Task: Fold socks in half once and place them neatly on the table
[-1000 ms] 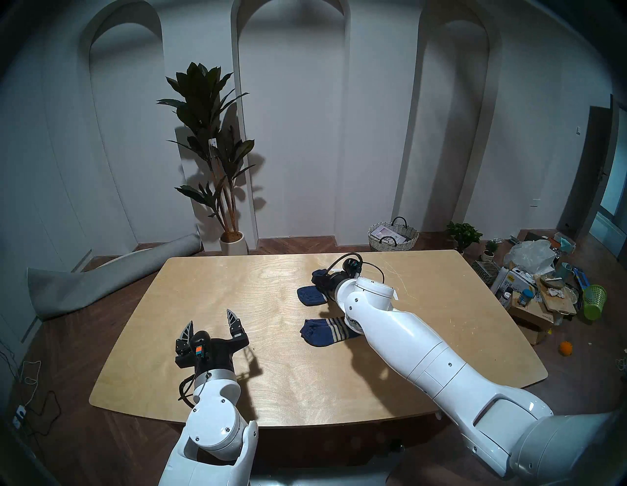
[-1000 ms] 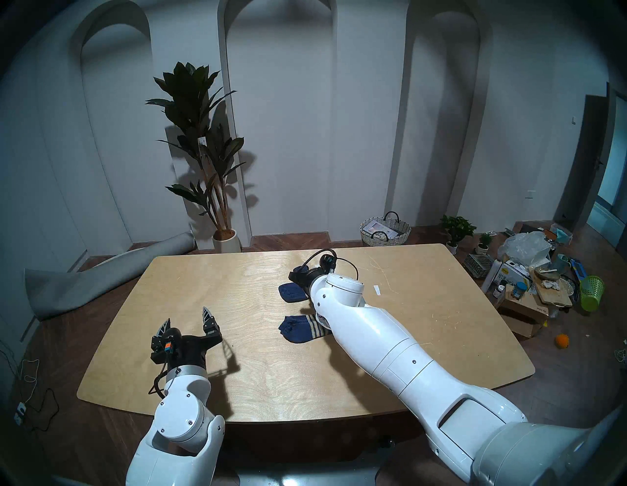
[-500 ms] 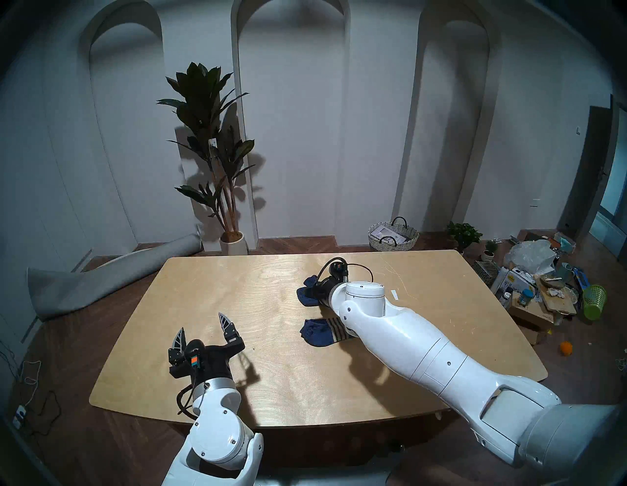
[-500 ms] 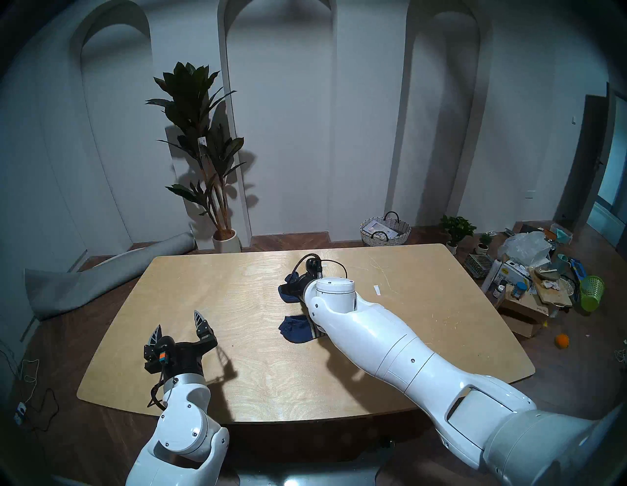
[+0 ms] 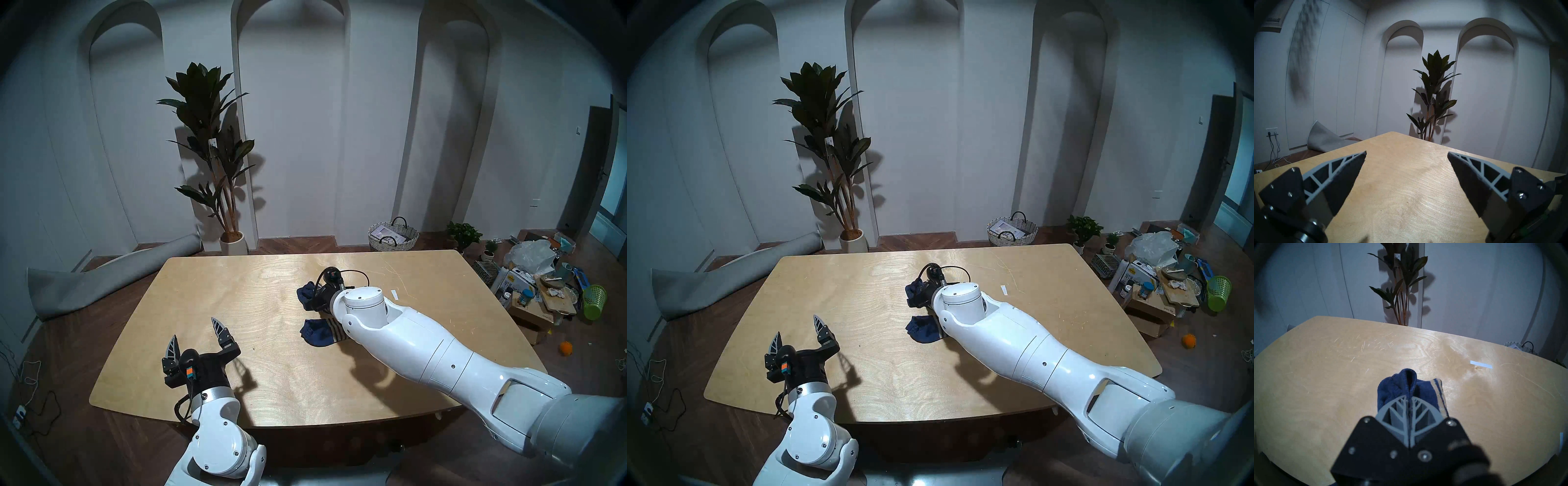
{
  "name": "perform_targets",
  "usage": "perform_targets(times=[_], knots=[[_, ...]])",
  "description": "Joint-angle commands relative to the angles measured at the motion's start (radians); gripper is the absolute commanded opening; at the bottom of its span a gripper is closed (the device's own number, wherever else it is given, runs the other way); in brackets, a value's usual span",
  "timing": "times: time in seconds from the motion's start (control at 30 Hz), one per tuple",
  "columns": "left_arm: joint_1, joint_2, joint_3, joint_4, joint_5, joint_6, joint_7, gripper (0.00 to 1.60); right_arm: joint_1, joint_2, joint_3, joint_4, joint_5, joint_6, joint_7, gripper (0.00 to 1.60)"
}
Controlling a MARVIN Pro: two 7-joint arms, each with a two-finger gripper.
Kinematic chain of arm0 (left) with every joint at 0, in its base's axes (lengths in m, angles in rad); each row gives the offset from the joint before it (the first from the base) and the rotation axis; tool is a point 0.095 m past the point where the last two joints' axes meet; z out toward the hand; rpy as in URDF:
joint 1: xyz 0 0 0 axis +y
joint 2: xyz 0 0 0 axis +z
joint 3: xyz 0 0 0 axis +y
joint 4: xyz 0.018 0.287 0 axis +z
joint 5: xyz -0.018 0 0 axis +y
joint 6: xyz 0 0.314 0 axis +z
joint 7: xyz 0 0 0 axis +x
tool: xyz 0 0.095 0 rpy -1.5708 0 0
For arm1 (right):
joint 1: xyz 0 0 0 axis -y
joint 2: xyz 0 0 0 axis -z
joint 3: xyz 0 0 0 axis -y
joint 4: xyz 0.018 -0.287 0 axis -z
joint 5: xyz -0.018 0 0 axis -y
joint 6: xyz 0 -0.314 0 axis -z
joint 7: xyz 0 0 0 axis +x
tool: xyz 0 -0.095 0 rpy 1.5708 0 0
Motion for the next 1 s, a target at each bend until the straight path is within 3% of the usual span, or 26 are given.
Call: perform_targets(times=[0.0,0.03,0.07,0.1,0.4,0.6,0.67,0.97], knots=[[0.011,0.014,0.001,-0.025,0.003,-0.040,0.022,1.60,0.048,0.029,-0.022,-0.027,-0.051,-0.020,0.041,0.33],[0.014,0.013,0.000,-0.026,0.004,-0.044,0.024,1.60,0.047,0.030,-0.022,-0.030,-0.051,-0.016,0.039,0.60],[0.015,0.014,0.001,-0.026,0.004,-0.045,0.028,1.60,0.046,0.031,-0.023,-0.032,-0.053,-0.017,0.039,1.42],[0.015,0.016,0.002,-0.026,0.004,-0.047,0.031,1.60,0.044,0.033,-0.021,-0.034,-0.048,-0.019,0.046,1.60],[0.003,0.026,0.017,-0.032,0.023,-0.036,0.038,1.60,0.015,0.051,0.025,-0.108,0.008,-0.005,0.047,1.60],[-0.022,0.043,0.036,-0.031,0.046,-0.010,0.024,1.60,0.001,0.068,0.103,-0.193,0.105,0.000,0.056,1.60],[-0.040,0.051,0.048,-0.024,0.069,0.003,0.020,1.60,-0.006,0.073,0.168,-0.225,0.186,0.007,0.049,1.60],[-0.052,0.052,0.065,-0.013,0.064,0.022,0.005,1.60,-0.018,0.103,0.252,-0.206,0.321,0.039,0.065,1.60]])
